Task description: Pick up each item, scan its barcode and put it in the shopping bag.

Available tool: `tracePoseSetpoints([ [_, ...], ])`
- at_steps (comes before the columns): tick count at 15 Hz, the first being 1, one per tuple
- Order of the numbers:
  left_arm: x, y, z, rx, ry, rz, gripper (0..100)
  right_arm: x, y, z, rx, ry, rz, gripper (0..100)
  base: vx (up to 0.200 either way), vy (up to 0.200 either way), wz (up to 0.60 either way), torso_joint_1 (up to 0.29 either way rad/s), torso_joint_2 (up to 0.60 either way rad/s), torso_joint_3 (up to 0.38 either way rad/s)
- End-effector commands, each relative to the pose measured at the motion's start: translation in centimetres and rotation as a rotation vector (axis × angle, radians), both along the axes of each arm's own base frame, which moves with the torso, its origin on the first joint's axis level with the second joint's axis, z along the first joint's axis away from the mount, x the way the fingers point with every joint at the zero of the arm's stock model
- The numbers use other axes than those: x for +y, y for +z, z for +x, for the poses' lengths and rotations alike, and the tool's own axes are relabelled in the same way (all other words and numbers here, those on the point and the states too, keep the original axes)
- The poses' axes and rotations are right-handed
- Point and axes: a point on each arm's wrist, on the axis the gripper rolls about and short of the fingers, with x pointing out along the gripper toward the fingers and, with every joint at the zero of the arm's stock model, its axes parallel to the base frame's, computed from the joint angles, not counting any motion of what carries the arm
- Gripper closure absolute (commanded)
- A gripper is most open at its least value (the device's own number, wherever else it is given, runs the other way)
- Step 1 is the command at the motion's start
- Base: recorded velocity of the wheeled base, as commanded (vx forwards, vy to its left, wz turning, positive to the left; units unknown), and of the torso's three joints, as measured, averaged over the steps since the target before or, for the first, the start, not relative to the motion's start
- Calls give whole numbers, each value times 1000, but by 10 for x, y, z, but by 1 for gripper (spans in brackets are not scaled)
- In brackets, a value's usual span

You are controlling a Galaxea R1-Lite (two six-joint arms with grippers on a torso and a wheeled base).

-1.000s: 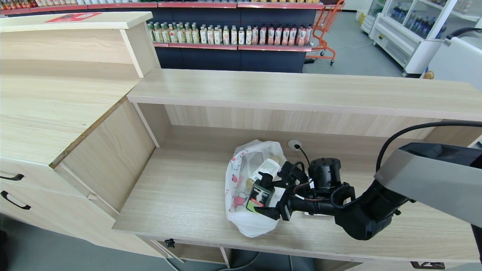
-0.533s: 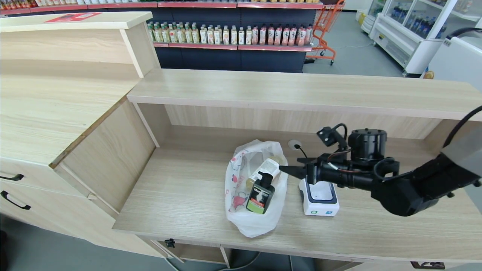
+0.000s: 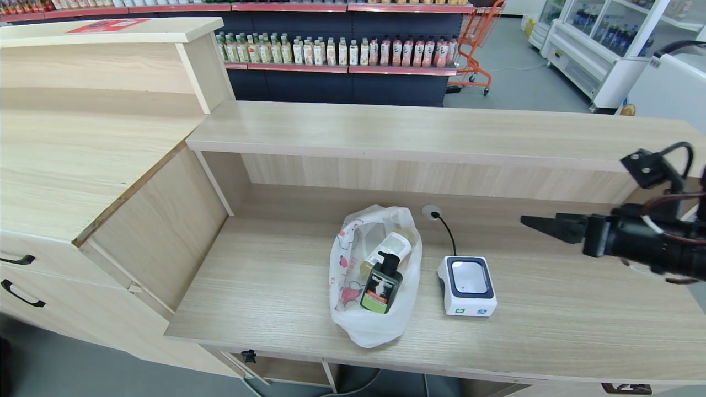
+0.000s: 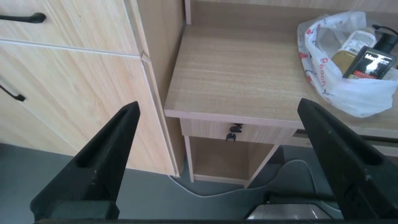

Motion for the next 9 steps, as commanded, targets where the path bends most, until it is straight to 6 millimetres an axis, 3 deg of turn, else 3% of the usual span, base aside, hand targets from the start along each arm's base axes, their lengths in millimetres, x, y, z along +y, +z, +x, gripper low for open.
tracePoseSetpoints([
  [1, 0, 0, 0, 0, 1, 0, 0, -14, -3, -109, -86, -199, -82, 0, 0, 0, 0, 0, 0, 0],
  [3, 0, 0, 0, 1, 1, 0, 0, -8, -38, -171, -119, -257, -99, 0, 0, 0, 0, 0, 0, 0],
  [6, 0, 0, 0, 1, 1, 0, 0, -5, -87, -230, -176, -343, -124, 0, 0, 0, 0, 0, 0, 0],
  [8, 0, 0, 0, 1, 0, 0, 0, -4, -114, -253, -192, -416, -127, 0, 0, 0, 0, 0, 0, 0],
  [9, 0, 0, 0, 0, 0, 0, 0, -4, -116, -257, -197, -383, -130, 0, 0, 0, 0, 0, 0, 0],
])
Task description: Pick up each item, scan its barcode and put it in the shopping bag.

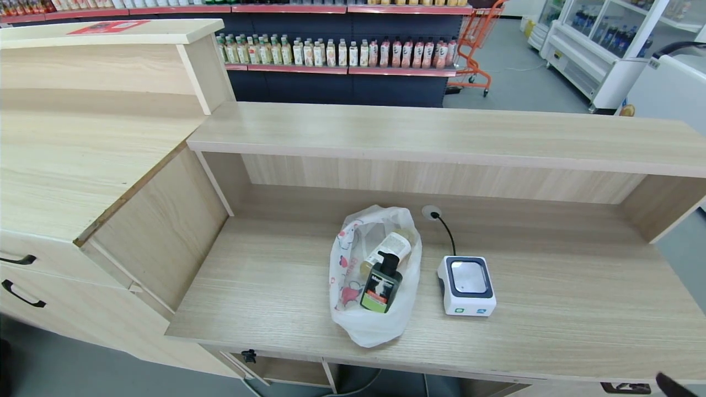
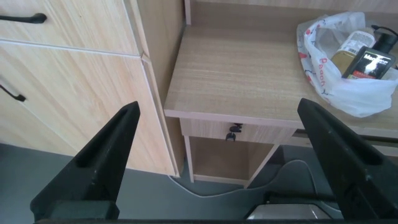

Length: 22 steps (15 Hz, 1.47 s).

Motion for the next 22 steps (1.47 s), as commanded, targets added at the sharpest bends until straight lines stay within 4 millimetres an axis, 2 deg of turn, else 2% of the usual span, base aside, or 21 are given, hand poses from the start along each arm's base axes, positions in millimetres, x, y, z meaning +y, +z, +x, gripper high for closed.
tracePoseSetpoints([
  [1, 0, 0, 0, 1, 0, 0, 0, 1, -45, -38, -103, -47, -33, 0, 0, 0, 0, 0, 0, 0],
  [3, 0, 0, 0, 1, 0, 0, 0, -1, -49, -37, -77, -119, -68, 0, 0, 0, 0, 0, 0, 0],
  [13, 0, 0, 0, 1, -2, 1, 0, -1, -49, -38, -91, -113, -57, 0, 0, 0, 0, 0, 0, 0],
  [22, 0, 0, 0, -1, 1, 17, 0, -1, -49, -38, -91, -113, -58, 0, 0, -200, 0, 3, 3, 0],
])
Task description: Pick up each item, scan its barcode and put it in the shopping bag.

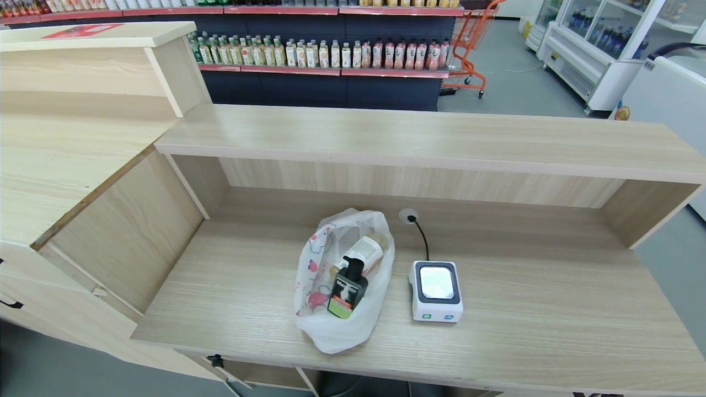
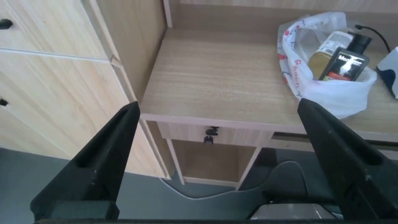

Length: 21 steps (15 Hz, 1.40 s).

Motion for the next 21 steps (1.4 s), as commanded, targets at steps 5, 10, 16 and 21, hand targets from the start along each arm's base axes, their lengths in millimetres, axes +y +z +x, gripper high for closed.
tracePoseSetpoints([
  [5, 0, 0, 0, -1, -1, -9, 0, 0, 0, 1, 8, 1, 0, 0, 0, -80, 0, 1, 2, 1],
  [10, 0, 0, 0, 1, 1, -7, 0, 0, 0, 1, 8, 1, 0, 0, 160, 0, 0, -1, 3, 1],
  [16, 0, 0, 0, 1, 1, -9, 0, 0, 0, 1, 9, 1, 0, 100, 33, 0, 0, 1, 3, -1],
  [21, 0, 0, 0, 1, -1, -9, 0, 0, 0, 1, 9, 1, 0, 100, 0, 0, 0, 0, 0, 0],
])
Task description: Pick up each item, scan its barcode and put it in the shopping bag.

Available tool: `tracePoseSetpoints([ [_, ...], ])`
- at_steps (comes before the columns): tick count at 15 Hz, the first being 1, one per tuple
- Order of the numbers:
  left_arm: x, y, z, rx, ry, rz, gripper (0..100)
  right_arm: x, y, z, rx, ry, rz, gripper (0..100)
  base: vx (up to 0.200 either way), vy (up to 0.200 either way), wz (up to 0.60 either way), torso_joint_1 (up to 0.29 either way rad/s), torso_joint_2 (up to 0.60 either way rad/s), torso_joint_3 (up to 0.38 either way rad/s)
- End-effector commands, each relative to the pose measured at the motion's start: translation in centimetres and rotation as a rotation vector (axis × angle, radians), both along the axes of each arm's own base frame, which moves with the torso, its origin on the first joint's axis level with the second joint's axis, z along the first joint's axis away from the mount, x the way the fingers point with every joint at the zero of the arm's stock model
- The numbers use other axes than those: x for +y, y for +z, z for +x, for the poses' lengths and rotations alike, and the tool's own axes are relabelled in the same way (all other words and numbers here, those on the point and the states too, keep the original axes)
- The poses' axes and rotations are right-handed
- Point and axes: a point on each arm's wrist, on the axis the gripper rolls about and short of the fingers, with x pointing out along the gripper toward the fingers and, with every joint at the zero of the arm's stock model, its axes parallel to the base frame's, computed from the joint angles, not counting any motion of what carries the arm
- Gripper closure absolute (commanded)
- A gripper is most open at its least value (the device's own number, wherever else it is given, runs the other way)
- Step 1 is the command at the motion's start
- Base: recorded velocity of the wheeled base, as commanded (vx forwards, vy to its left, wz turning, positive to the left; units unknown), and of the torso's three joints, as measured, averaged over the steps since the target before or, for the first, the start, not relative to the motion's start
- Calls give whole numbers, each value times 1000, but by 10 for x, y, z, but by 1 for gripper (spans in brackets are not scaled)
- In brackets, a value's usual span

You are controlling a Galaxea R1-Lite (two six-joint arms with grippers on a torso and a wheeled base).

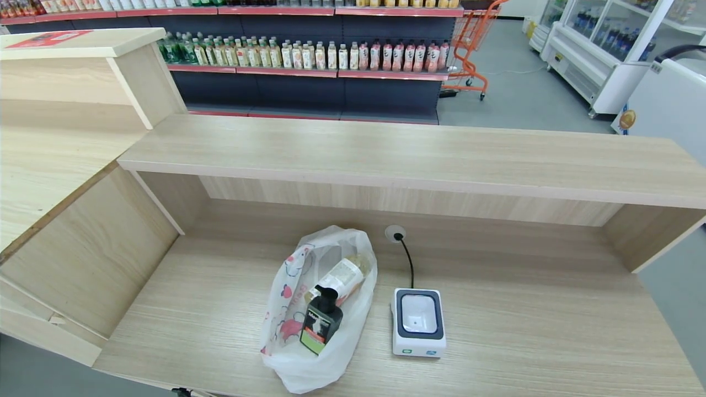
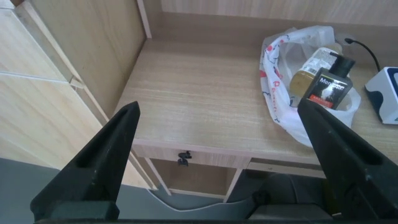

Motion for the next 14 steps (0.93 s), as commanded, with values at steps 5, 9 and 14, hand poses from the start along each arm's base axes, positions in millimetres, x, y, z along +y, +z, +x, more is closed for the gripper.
tracePoseSetpoints([
  [5, 0, 0, 0, 1, 1, 0, 0, 0, 0, 0, 4, 0, 1, 100, 0, 0, 0, 0, 0, 0],
  [9, 0, 0, 0, 1, 1, 0, 0, 0, 0, 0, 3, 0, 0, 100, 0, 0, 0, 0, 0, 0],
  [14, 0, 0, 0, -1, 0, 0, 0, 0, 0, 0, 4, 0, 3, 100, 0, 0, 0, 0, 0, 0],
])
